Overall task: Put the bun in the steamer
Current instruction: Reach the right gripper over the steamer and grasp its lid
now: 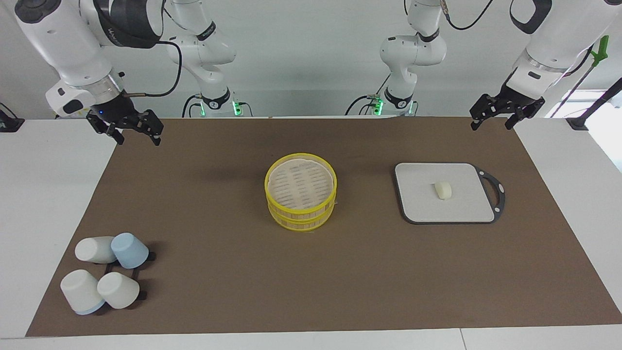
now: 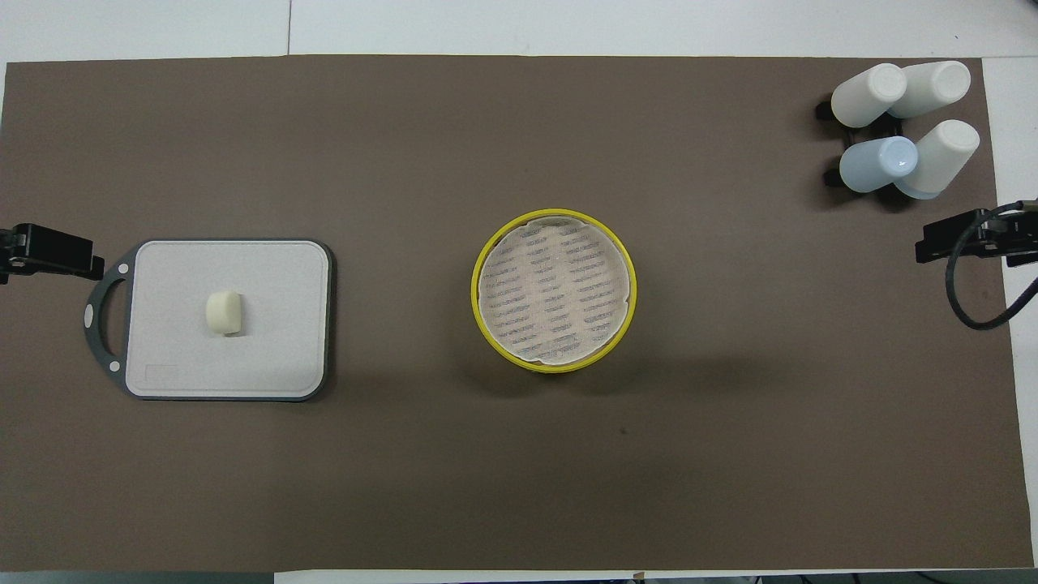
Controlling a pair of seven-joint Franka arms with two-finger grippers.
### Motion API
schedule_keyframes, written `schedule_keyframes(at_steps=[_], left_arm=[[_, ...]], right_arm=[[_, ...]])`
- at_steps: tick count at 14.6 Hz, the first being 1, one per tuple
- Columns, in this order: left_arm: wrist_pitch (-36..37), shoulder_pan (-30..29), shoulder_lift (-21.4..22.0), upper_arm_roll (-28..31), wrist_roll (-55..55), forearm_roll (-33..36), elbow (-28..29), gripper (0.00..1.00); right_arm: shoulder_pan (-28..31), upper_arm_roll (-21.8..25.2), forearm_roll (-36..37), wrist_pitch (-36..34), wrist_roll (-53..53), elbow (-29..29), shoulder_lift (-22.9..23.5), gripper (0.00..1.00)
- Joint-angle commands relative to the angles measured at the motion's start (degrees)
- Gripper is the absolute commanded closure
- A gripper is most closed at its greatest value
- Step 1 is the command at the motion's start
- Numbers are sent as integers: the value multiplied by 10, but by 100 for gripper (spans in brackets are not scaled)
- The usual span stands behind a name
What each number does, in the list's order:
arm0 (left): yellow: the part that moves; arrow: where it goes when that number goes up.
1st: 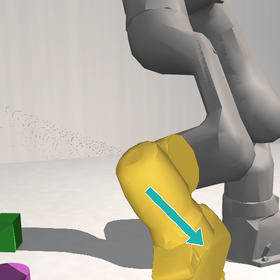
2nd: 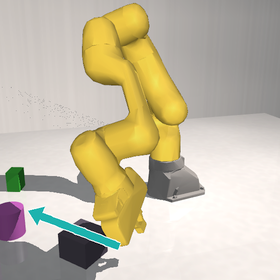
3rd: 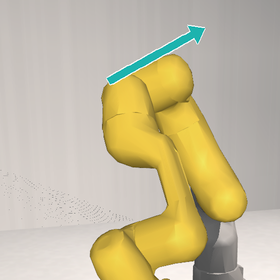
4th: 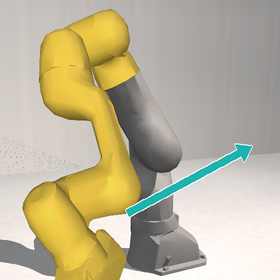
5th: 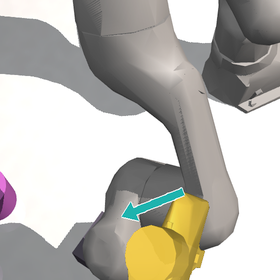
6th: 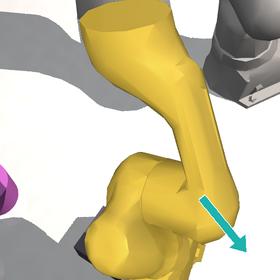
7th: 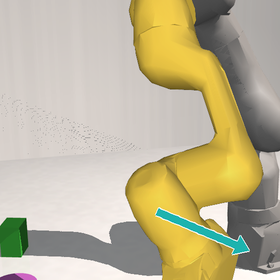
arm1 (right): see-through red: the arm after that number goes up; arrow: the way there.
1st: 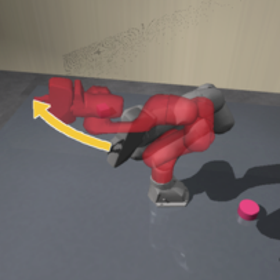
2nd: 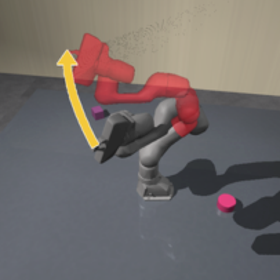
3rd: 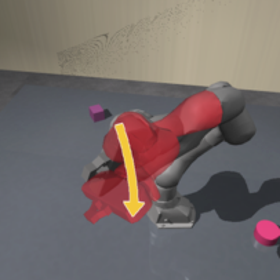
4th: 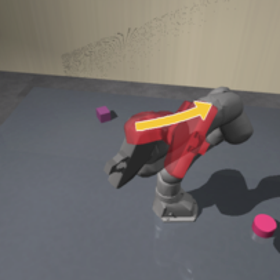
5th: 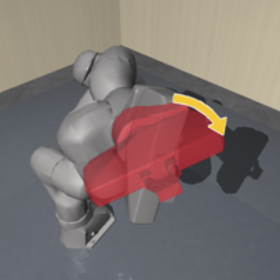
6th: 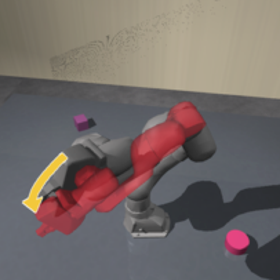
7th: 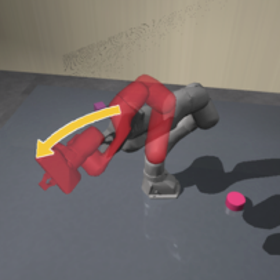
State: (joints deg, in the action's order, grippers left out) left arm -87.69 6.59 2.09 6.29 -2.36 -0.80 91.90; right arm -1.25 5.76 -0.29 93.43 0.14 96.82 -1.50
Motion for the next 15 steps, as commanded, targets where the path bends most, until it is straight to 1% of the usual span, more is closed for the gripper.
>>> schedule_keyframes(at_steps=[1, 3, 5, 6, 7, 8, 9, 10, 12, 13, 14, 15], left_arm=[[0, 10, 16, 6, -4, 13, 17, 0], [0, 11, 16, 6, -4, 13, 17, 0], [0, 11, 16, 6, -3, 13, 17, 0], [0, 10, 16, 6, -3, 13, 17, 0], [-1, 11, 16, 6, -3, 13, 17, 0], [-1, 11, 16, 6, -3, 13, 17, 0], [-1, 11, 16, 6, -3, 13, 17, 0], [-1, 11, 16, 6, -3, 13, 17, 0], [-1, 10, 16, 6, -3, 13, 17, 0], [0, 10, 16, 6, -4, 13, 17, 0], [-1, 9, 16, 6, -4, 12, 17, 0], [-1, 9, 16, 6, -4, 12, 17, 0]], right_arm=[[2, 0, 2, 5, 18, 0, -1, 0], [-2, 0, -2, 4, 18, 0, -1, 0], [-5, -19, -11, 7, 17, -1, 2, 0], [-3, -64, -25, 11, 9, -4, 4, 0], [-5, -111, -24, 13, -19, -10, 12, 0], [-7, -138, -27, 12, -71, -23, 19, 0], [-29, -159, -31, 14, -140, -56, 45, 0], [-70, -165, -25, 9, -199, -97, 87, 0], [-191, -160, -7, 18, -312, -200, 196, 0], [-227, -160, 12, 53, -362, -208, 226, 0], [-251, -161, 27, 97, -380, -206, 237, 0], [-259, -162, 30, 129, -381, -183, 237, 0]])
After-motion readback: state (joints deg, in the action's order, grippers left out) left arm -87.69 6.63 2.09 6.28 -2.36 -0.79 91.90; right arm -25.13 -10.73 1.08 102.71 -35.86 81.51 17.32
